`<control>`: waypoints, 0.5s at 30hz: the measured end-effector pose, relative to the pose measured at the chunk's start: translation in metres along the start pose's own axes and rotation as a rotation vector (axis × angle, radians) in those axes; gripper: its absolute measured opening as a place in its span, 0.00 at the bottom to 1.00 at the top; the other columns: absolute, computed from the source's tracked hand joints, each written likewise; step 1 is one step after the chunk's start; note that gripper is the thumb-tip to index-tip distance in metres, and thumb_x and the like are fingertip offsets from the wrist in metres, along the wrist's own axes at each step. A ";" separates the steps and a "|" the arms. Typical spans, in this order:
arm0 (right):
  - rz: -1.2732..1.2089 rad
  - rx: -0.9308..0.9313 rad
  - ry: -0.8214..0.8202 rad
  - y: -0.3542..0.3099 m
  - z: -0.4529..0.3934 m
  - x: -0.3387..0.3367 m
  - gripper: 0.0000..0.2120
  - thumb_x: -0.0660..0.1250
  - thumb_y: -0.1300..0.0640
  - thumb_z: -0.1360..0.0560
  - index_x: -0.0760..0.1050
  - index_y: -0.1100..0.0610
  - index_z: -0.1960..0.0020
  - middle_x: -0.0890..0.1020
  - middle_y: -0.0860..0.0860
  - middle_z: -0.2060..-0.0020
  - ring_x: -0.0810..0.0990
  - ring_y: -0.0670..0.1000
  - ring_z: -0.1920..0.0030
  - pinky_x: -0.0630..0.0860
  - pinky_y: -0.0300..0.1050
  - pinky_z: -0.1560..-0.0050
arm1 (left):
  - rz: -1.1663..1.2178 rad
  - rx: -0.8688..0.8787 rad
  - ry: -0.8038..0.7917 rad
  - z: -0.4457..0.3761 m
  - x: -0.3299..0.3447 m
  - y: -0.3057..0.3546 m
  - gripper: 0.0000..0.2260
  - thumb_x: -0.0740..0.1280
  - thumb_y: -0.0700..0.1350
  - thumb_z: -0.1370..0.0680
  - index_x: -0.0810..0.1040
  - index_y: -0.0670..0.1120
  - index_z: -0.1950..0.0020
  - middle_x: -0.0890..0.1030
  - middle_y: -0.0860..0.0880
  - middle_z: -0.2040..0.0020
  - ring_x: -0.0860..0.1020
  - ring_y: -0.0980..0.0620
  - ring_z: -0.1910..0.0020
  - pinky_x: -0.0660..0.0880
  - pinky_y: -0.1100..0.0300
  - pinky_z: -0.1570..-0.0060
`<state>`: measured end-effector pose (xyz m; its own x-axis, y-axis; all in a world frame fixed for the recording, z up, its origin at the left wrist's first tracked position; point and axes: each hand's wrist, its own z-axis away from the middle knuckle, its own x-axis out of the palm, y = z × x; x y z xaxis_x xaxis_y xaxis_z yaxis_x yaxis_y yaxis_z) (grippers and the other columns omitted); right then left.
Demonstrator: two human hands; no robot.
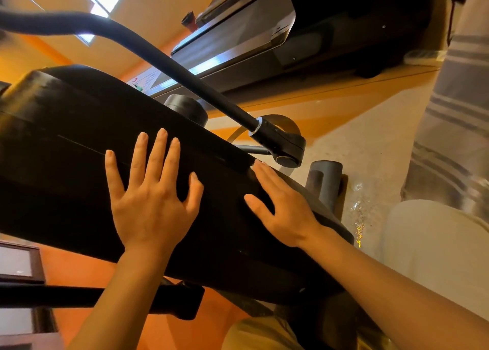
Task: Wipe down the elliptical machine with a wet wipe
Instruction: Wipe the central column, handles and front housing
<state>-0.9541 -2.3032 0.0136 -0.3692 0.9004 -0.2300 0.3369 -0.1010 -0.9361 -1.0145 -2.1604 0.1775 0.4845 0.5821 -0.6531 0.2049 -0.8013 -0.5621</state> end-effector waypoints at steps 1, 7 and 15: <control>0.002 0.039 -0.003 0.008 0.002 -0.002 0.39 0.46 0.29 0.25 0.49 0.48 0.21 0.54 0.45 0.21 0.51 0.43 0.23 0.56 0.46 0.25 | -0.002 0.001 -0.001 0.000 0.000 0.000 0.26 0.54 0.57 0.19 0.68 0.46 0.24 0.66 0.45 0.23 0.59 0.44 0.22 0.46 0.39 0.24; 0.021 0.455 -0.022 0.042 0.006 -0.014 0.51 0.37 0.20 0.33 0.67 0.56 0.30 0.72 0.54 0.31 0.70 0.55 0.31 0.67 0.56 0.30 | -0.005 0.002 0.016 0.000 0.002 0.000 0.25 0.55 0.57 0.19 0.69 0.46 0.25 0.66 0.45 0.23 0.60 0.44 0.22 0.47 0.39 0.24; -0.103 -0.057 0.003 -0.023 -0.030 -0.006 0.32 0.54 0.38 0.20 0.62 0.56 0.24 0.66 0.50 0.25 0.61 0.46 0.25 0.62 0.42 0.27 | -0.008 0.009 0.032 0.001 0.003 0.000 0.25 0.57 0.57 0.19 0.70 0.46 0.26 0.67 0.46 0.24 0.61 0.45 0.23 0.50 0.39 0.24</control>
<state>-0.9337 -2.2934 0.0446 -0.4018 0.9061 -0.1326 0.3463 0.0163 -0.9380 -1.0133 -2.1588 0.1748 0.5100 0.5839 -0.6316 0.2018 -0.7950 -0.5721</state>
